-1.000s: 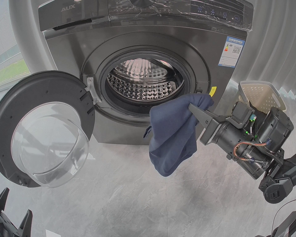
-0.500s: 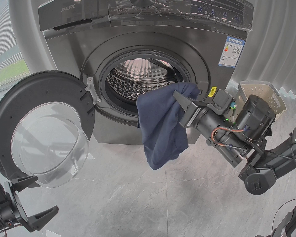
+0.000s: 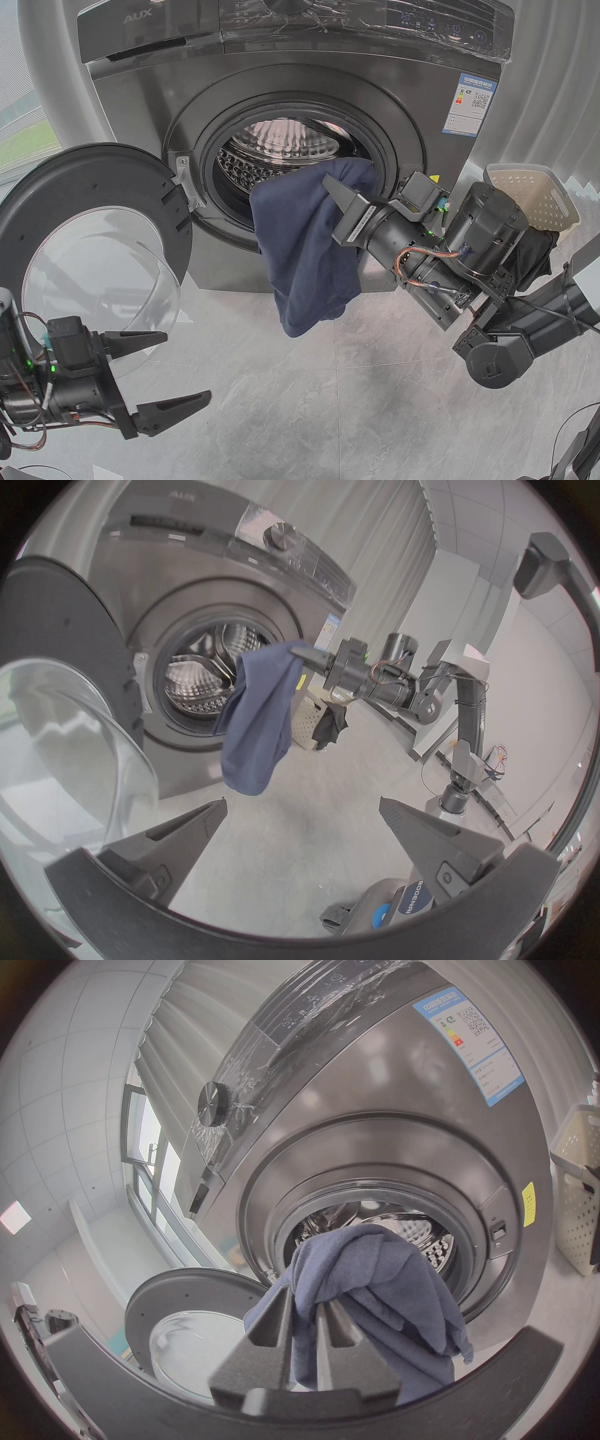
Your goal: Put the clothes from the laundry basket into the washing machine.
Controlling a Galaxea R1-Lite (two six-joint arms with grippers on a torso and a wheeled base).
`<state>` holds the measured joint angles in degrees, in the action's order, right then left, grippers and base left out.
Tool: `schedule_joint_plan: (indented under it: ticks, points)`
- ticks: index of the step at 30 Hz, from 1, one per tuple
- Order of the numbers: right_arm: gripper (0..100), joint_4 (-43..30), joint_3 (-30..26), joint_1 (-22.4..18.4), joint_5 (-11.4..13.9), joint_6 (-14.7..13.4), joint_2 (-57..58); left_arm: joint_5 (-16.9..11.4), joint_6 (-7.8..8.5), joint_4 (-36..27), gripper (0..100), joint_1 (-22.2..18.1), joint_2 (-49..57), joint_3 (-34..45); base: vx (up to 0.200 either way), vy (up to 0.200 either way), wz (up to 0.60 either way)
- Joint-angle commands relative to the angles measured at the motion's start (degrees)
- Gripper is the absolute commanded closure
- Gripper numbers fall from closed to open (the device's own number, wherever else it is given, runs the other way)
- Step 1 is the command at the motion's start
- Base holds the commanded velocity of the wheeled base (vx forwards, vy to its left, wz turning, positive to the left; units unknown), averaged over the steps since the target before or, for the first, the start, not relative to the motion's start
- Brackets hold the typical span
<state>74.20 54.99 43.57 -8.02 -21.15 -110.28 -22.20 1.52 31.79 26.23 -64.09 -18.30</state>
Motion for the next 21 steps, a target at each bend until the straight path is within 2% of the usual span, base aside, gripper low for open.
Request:
schedule_joint_plan:
  ticks: [1, 6, 21]
  points:
    - [100, 0.9, 1.5, 0.8, 1.2, -0.9, -0.6, -0.1, -0.56, 3.6, 0, 2.1, -13.1, -2.1, 0.0, 0.0, 0.0]
    - [100, 0.9, 1.5, 1.2, 1.3, -0.9, -0.6, -1.1, -0.64, 6.6, 0, 2.1, -18.4, -4.7, 0.0, 0.0, 0.0]
    - [100, 0.9, -0.2, 1.1, 0.6, -0.4, 2.1, -0.8, -0.64, 7.0, 0, 2.6, -33.4, -13.5, 0.0, 0.0, 0.0]
